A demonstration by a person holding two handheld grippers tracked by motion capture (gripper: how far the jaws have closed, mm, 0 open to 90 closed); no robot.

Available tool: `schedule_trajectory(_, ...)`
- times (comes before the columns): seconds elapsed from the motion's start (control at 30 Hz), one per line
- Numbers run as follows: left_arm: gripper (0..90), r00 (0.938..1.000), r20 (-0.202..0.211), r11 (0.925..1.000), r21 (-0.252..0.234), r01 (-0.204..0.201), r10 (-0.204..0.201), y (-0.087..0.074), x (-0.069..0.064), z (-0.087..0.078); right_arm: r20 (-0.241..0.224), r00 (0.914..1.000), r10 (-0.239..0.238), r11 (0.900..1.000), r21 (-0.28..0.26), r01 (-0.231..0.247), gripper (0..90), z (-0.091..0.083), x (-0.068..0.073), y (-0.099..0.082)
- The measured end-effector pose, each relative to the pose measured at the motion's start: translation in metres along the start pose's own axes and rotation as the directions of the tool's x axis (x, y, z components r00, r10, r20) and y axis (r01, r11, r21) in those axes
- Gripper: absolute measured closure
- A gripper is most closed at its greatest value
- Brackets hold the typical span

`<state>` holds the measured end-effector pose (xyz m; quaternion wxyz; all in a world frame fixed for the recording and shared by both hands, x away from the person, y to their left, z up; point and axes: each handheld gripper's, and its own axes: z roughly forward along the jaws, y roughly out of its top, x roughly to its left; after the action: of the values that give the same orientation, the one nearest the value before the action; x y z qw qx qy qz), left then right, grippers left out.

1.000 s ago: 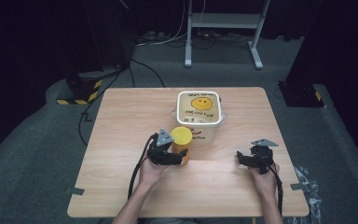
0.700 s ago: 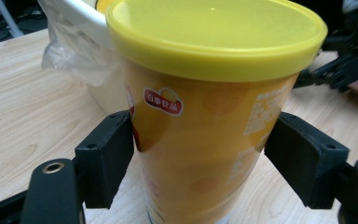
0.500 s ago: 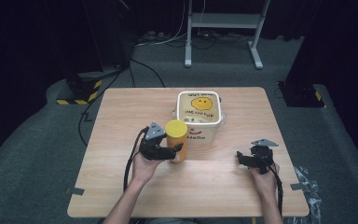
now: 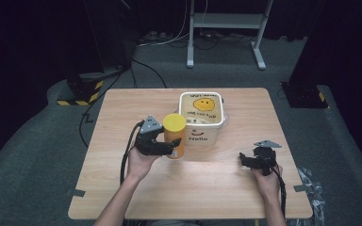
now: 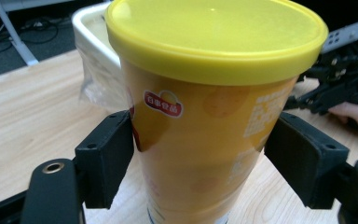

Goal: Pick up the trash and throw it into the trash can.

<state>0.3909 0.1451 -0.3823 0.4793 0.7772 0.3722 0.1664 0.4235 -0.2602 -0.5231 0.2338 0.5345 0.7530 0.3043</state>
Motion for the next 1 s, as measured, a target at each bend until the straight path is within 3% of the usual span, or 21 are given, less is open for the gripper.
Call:
schedule_trajectory(0.43,24.5,0.9998,-0.005,0.9978,-0.064,-0.018,0.018,0.048,0.013,-0.021,-0.004,1.0,0.005,1.0,0.007,-0.005,14.6,0.0,0.0,0.0)
schedule_trajectory(0.73,24.6,0.9988,-0.02,0.9961,-0.075,-0.047,0.046,0.07,0.019,-0.014,-0.003,1.0,0.005,1.0,0.005,-0.005,14.6,0.0,0.0,0.0)
schedule_trajectory(0.83,24.6,0.9993,-0.015,0.9949,-0.095,-0.035,0.033,0.077,0.022,-0.013,-0.004,1.0,0.005,1.0,0.006,-0.005,14.6,0.0,0.0,0.0)
schedule_trajectory(1.0,24.6,0.9986,-0.027,0.9943,-0.095,-0.047,0.045,0.09,0.023,-0.005,-0.003,1.0,0.005,1.0,0.006,-0.005,14.7,0.0,0.0,0.0)
